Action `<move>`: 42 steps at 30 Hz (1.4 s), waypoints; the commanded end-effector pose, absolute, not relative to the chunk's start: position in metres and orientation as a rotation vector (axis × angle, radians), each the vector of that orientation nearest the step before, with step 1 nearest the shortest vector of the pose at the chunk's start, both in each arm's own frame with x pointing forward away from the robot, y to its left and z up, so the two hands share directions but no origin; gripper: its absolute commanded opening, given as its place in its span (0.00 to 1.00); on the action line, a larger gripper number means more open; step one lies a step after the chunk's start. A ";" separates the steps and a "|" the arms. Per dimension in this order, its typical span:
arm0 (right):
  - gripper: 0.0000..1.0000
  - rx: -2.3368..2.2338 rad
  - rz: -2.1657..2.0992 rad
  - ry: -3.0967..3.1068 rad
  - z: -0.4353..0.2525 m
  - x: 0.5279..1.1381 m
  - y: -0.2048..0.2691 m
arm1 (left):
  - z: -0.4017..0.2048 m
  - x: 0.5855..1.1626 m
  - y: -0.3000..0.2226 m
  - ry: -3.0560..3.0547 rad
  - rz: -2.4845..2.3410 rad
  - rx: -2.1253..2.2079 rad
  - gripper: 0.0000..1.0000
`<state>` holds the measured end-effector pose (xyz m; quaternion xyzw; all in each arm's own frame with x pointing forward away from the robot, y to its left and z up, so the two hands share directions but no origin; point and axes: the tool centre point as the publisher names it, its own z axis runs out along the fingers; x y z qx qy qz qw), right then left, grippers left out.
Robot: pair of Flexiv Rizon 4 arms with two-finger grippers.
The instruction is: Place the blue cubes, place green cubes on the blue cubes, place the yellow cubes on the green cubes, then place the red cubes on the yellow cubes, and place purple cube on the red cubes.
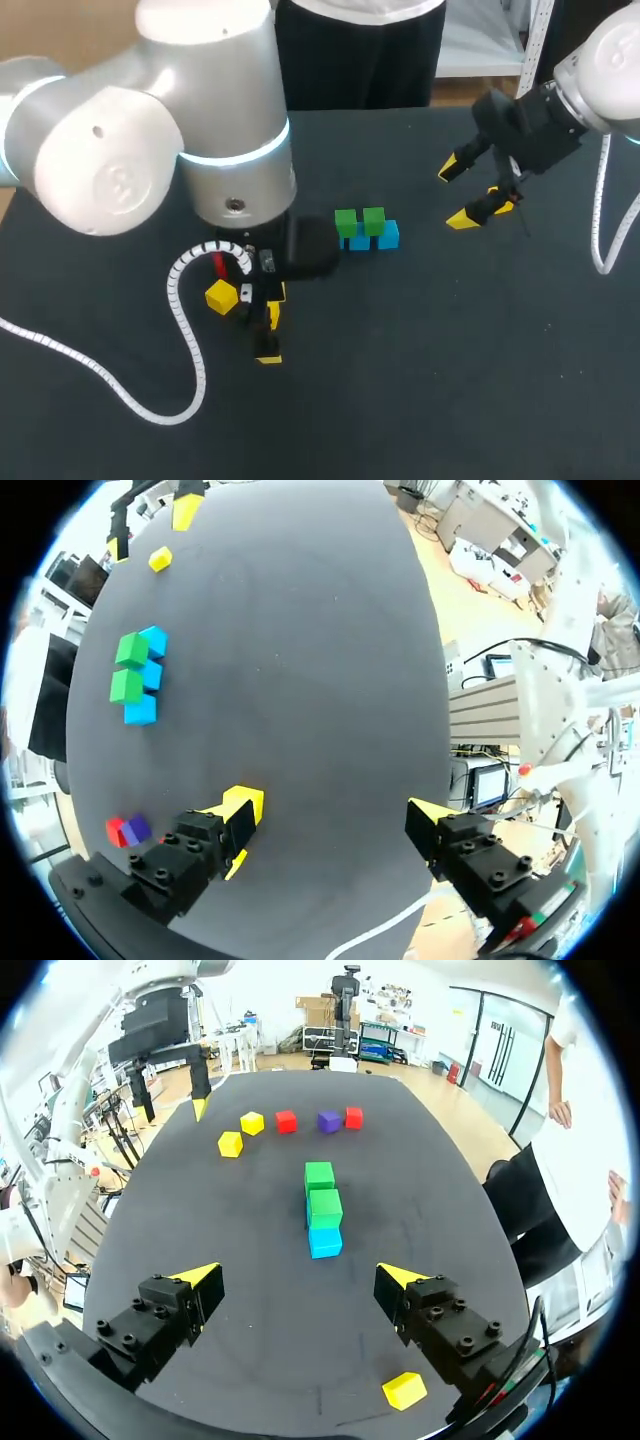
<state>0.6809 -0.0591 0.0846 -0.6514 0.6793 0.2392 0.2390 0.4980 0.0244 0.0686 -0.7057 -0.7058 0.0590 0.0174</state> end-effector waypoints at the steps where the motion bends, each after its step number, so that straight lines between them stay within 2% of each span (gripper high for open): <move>1: 1.00 -1.782 0.653 1.860 0.085 0.680 -0.059 | 0.056 0.502 0.023 -2.186 0.195 -2.183 1.00; 42: 1.00 -1.782 0.653 1.860 0.085 0.680 -0.059 | 0.020 0.543 0.037 -2.078 0.161 -2.277 1.00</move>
